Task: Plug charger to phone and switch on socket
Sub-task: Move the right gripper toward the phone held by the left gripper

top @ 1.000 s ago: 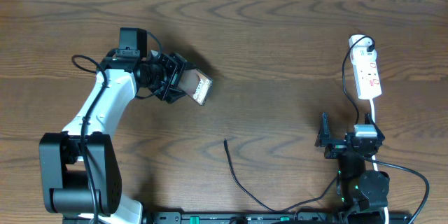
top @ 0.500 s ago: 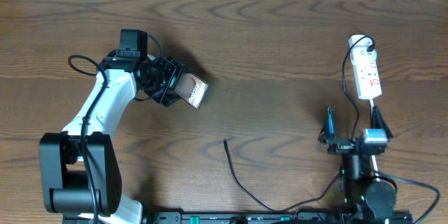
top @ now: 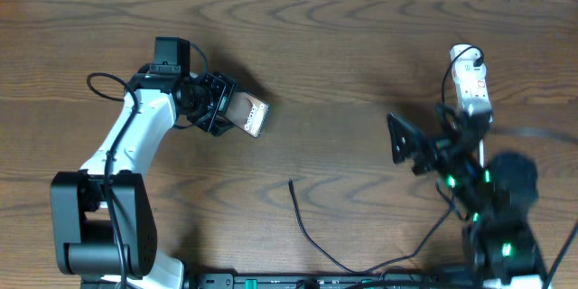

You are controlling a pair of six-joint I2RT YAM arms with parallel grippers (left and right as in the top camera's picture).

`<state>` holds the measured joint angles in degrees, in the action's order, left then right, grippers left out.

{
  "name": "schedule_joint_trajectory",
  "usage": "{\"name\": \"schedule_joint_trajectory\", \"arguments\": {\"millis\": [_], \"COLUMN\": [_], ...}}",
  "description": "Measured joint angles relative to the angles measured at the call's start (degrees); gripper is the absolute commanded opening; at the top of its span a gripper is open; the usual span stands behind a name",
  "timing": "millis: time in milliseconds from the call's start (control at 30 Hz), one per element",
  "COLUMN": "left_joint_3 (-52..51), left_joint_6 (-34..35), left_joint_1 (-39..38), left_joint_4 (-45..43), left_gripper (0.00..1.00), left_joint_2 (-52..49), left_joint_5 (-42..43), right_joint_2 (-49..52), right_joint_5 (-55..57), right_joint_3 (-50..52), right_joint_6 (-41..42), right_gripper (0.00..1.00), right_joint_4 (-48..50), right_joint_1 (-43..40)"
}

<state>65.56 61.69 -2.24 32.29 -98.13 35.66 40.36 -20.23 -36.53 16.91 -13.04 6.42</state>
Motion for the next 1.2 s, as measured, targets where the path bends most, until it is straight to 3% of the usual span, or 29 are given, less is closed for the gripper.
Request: {"name": "schedule_joint_trajectory", "arguments": {"millis": [267, 367, 533, 767, 1200], "left_joint_3": [0.00, 0.00, 0.00, 0.00, 0.00], "left_joint_6": [6.75, 10.03, 16.15, 21.24, 22.53], "left_joint_1": [-0.02, -0.11, -1.07, -4.33, -6.23], "left_joint_4": [0.00, 0.07, 0.66, 0.70, 0.81], "left_gripper": [0.08, 0.07, 0.08, 0.08, 0.07], "left_joint_2": [0.04, 0.09, 0.09, 0.09, 0.09], "left_joint_5": [-1.53, -2.16, -3.50, -5.62, -6.49], "right_joint_2": [34.56, 43.06, 56.13, 64.22, 64.63], "right_joint_5": [-13.97, -16.17, -18.27, -22.14, -23.34], "right_joint_3": [-17.35, -18.16, -18.29, -18.43, -18.43], "right_joint_6": [1.20, 5.29, 19.06, 24.65, 23.30], "right_gripper": [0.99, 0.99, 0.99, 0.99, 0.99], "right_joint_4": [-1.29, 4.11, 15.39, 22.93, 23.47], "right_joint_1": [1.88, 3.82, 7.63, 12.37, 18.47]}}
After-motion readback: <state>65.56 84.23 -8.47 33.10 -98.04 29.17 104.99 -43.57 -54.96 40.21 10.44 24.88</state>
